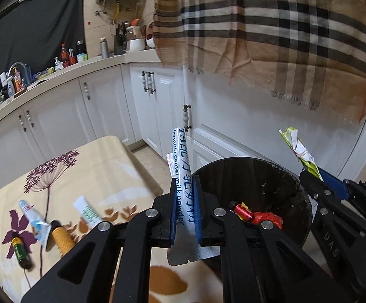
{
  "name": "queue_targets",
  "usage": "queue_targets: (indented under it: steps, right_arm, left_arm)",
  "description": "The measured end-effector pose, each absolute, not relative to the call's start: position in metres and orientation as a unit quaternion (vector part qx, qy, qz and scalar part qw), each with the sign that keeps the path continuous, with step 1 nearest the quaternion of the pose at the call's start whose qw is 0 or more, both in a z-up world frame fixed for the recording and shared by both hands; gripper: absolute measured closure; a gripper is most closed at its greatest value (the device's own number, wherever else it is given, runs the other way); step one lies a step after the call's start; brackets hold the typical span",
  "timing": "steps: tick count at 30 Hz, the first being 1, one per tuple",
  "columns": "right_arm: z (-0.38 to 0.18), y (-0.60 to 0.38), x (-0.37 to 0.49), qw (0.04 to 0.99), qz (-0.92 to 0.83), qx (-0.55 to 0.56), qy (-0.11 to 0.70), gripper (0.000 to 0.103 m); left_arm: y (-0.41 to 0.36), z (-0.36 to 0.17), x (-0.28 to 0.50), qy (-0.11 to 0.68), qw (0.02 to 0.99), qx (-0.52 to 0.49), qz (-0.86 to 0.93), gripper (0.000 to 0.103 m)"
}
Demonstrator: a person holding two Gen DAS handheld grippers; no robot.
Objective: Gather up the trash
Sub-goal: 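Carry the white wrapper and milk powder tube in both tools over the bin, then open both tools to drop the wrapper and milk powder tube into the bin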
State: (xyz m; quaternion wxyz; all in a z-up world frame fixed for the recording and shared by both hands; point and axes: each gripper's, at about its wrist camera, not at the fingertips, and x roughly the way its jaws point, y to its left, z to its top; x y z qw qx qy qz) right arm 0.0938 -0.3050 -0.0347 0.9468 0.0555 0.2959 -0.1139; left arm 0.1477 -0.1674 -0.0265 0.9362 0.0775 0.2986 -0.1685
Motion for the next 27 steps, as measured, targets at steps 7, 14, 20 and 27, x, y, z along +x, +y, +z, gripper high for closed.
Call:
queue_targets:
  steps: [7, 14, 20, 27]
  right_arm:
    - [-0.042, -0.313, 0.104, 0.945, -0.129, 0.057, 0.296, 0.087]
    - [-0.046, -0.323, 0.113, 0.943, -0.146, 0.06, 0.294, 0.077]
    - [-0.045, -0.325, 0.109, 0.942, -0.15, 0.063, 0.293, 0.072]
    - [-0.037, -0.309, 0.103, 0.946, -0.126, 0.064, 0.293, 0.072]
  left_arm:
    - [-0.186, -0.036, 0.162, 0.306, 0.932, 0.09, -0.174, 0.091]
    - [-0.193, -0.044, 0.172, 0.318, 0.928, 0.09, -0.174, 0.079]
    - [-0.186, -0.044, 0.172, 0.324, 0.928, 0.079, -0.168, 0.057]
    - [-0.156, -0.036, 0.163, 0.322, 0.933, 0.065, -0.147, 0.043]
